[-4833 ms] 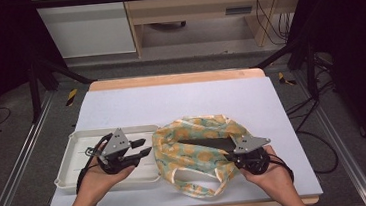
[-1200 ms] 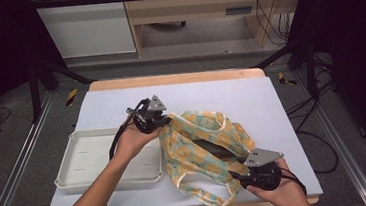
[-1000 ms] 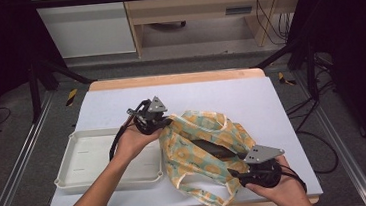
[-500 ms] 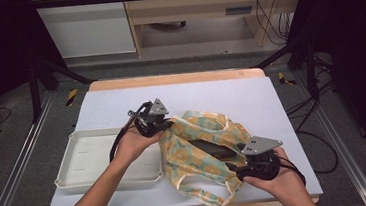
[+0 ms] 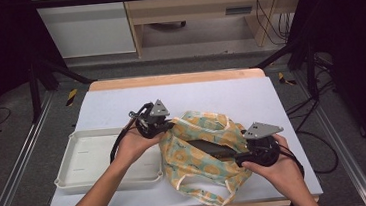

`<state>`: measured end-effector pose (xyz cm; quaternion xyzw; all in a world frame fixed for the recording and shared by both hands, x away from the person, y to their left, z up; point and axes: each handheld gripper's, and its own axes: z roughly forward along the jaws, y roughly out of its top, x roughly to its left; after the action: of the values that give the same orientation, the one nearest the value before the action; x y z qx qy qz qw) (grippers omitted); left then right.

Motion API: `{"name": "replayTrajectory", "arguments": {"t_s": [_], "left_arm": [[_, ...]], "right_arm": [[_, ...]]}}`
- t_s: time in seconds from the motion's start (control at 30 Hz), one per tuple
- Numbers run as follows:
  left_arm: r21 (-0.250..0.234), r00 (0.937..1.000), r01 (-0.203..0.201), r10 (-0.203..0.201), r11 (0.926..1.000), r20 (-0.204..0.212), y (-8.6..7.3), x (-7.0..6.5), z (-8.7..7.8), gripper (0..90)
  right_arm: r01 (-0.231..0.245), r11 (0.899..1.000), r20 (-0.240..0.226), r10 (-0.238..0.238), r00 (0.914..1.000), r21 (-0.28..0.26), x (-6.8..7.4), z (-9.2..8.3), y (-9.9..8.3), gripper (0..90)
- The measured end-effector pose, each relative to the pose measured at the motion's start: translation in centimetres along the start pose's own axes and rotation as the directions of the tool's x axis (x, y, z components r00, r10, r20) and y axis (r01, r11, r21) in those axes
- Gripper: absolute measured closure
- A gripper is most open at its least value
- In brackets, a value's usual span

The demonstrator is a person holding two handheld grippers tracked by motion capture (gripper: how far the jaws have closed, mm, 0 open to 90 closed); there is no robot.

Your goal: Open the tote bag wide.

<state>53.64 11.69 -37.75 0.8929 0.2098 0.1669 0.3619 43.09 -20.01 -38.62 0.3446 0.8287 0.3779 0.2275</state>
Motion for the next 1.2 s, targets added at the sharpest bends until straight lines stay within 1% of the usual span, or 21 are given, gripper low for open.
{"name": "replayTrajectory", "arguments": {"t_s": [0.13, 0.4, 0.53, 0.57, 0.63, 0.67, 0.7, 0.8, 0.83, 0.97, 1.07, 1.2], "left_arm": [[-0.003, 1.0, -0.004, 0.004, 1.0, -0.001, 0.0, 0.0, -0.2, 88.2], [-0.016, 1.0, -0.002, 0.002, 0.9999, -0.002, 0.2, -0.1, -0.5, 88.3], [-0.023, 1.0, -0.003, 0.003, 0.9997, -0.001, 0.4, -0.1, -0.6, 88.3], [-0.024, 1.0, -0.004, 0.004, 0.9997, -0.003, 0.4, -0.1, -0.7, 88.3], [-0.027, 1.0, -0.006, 0.006, 0.9996, -0.003, 0.5, -0.2, -0.7, 88.3], [-0.027, 1.0, -0.006, 0.006, 0.9996, -0.003, 0.5, -0.2, -0.7, 88.3], [-0.026, 1.0, -0.008, 0.008, 0.9996, -0.001, 0.5, -0.2, -0.8, 88.3], [-0.033, 0.9999, -0.011, 0.011, 0.9994, 0.0, 0.6, -0.4, -0.8, 88.3], [-0.031, 0.9999, -0.013, 0.013, 0.9994, 0.001, 0.6, -0.4, -0.8, 88.2], [-0.032, 0.9999, -0.013, 0.013, 0.9994, 0.007, 0.7, -0.7, -0.7, 88.3], [-0.029, 0.9998, -0.018, 0.018, 0.9994, 0.011, 0.8, -0.8, -0.5, 88.2], [-0.017, 0.9996, -0.024, 0.024, 0.9996, 0.016, 0.9, -1.2, 0.2, 88.2]], "right_arm": [[-0.014, 1.0, 0.011, 0.014, 0.9998, 0.008, -0.4, 0.7, 0.2, 22.3], [0.0, 0.999, 0.011, -0.001, 0.9999, 0.054, -0.4, 2.2, 0.2, 24.5], [-0.001, 0.997, 0.013, 0.0, 0.9999, 0.083, -0.6, 2.8, 0.1, 28.0], [-0.005, 0.996, 0.013, 0.004, 0.9999, 0.084, -0.7, 3.0, 0.0, 29.2], [-0.003, 0.996, 0.008, 0.002, 1.0, 0.089, -0.9, 3.2, -0.1, 34.5], [-0.003, 0.996, 0.008, 0.002, 1.0, 0.089, -0.9, 3.2, -0.1, 34.5], [-0.004, 0.994, 0.015, 0.003, 0.9999, 0.107, -1.0, 3.4, -0.1, 37.7], [-0.001, 0.993, 0.022, -0.002, 0.9998, 0.117, -1.2, 3.5, -0.3, 48.8], [0.001, 0.992, 0.027, -0.004, 0.9996, 0.123, -1.3, 3.4, -0.3, 53.9], [-0.011, 0.996, 0.058, 0.006, 0.9983, 0.093, -1.9, 3.1, -0.4, 71.0], [-0.015, 0.997, 0.076, 0.009, 0.9971, 0.078, -2.4, 3.0, -0.3, 78.8], [-0.027, 0.998, 0.094, 0.021, 0.9953, 0.064, -3.2, 2.9, -0.3, 86.0]]}}
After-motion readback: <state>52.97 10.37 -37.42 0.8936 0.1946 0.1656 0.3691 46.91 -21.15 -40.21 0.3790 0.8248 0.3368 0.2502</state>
